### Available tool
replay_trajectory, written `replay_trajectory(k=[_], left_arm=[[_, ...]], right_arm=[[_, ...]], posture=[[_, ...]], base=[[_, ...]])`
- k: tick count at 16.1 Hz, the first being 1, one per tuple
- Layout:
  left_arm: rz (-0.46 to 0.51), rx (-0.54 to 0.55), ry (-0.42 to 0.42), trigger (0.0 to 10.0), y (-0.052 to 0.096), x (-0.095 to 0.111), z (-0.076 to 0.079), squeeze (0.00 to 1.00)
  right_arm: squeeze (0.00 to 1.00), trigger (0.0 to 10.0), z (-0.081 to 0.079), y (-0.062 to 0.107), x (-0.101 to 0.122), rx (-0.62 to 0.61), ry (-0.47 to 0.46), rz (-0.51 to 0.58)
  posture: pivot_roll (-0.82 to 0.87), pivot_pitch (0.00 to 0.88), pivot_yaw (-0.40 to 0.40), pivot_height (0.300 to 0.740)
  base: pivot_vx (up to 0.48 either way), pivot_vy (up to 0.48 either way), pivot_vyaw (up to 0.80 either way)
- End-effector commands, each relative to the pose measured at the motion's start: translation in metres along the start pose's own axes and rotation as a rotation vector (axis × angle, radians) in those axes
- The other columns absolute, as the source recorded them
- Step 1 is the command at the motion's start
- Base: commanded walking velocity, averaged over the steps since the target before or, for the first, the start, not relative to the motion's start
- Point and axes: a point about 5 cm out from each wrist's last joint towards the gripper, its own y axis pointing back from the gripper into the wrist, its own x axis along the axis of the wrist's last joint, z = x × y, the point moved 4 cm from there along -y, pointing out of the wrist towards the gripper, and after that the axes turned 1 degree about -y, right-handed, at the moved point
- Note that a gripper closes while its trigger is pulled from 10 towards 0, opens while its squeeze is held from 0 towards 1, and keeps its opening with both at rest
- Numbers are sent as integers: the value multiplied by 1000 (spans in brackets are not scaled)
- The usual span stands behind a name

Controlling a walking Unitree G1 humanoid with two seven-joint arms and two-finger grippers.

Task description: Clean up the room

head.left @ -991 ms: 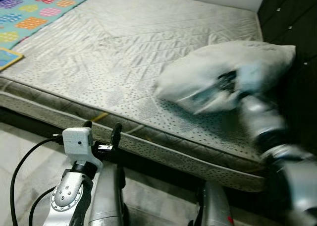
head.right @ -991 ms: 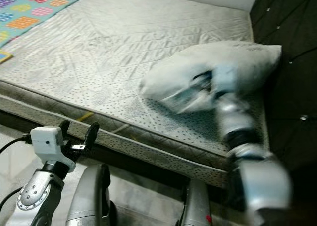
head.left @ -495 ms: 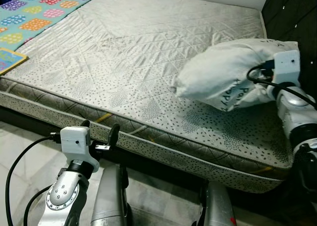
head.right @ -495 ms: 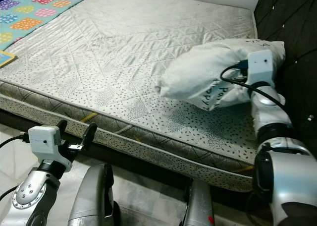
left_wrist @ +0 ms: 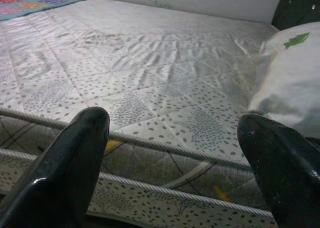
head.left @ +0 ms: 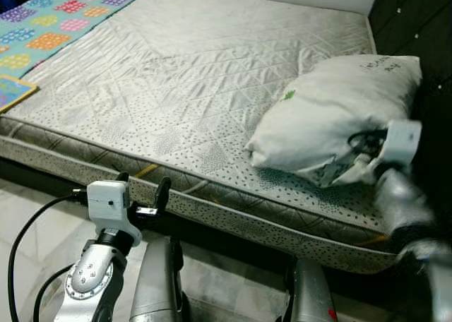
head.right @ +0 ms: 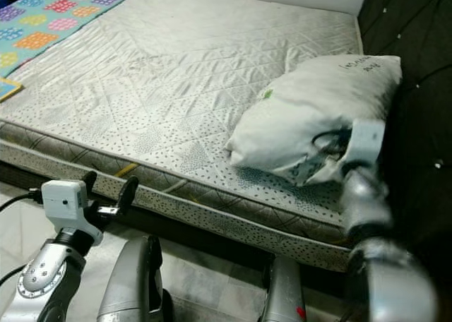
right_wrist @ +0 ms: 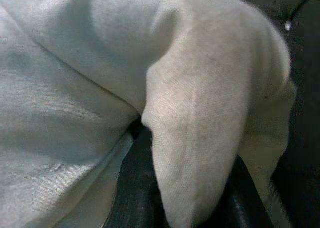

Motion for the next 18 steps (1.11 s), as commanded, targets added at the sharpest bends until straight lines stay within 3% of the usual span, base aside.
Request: replay_trajectory(k=[1,3,7,9,12,15,18], left_arm=[[-17,-13,-5,10000,-1,-3,2,0],[-13,-21,-1,10000,-4,-3,5,0],[-5,-8,4,10000,-5,-3,4,0],[-4,2,7,10000,-3,-3,4,0],[-5,8,8,10000,-2,-4,3,0],[-6,5,10,10000,-3,-5,4,0],[-7,1,10,10000,-3,-5,4,0]], right_arm=[[0,0,1,-2,23,-33,-20,102],[0,0,-29,-4,14,64,-39,39],[0,0,-25,-14,29,64,-32,29],[0,0,4,-24,63,-9,3,88],[0,0,46,-27,92,-127,43,133],[0,0,95,-19,99,-266,115,110],[0,0,128,-9,95,-355,191,75]], posture=[[33,69,4,531],[28,65,-3,531],[31,60,-17,531],[35,61,-25,531],[29,67,-23,531],[24,71,-18,531],[20,75,-15,531]], base=[[0,0,0],[0,0,0],[0,0,0],[0,0,0],[0,0,0],[0,0,0],[0,0,0]])
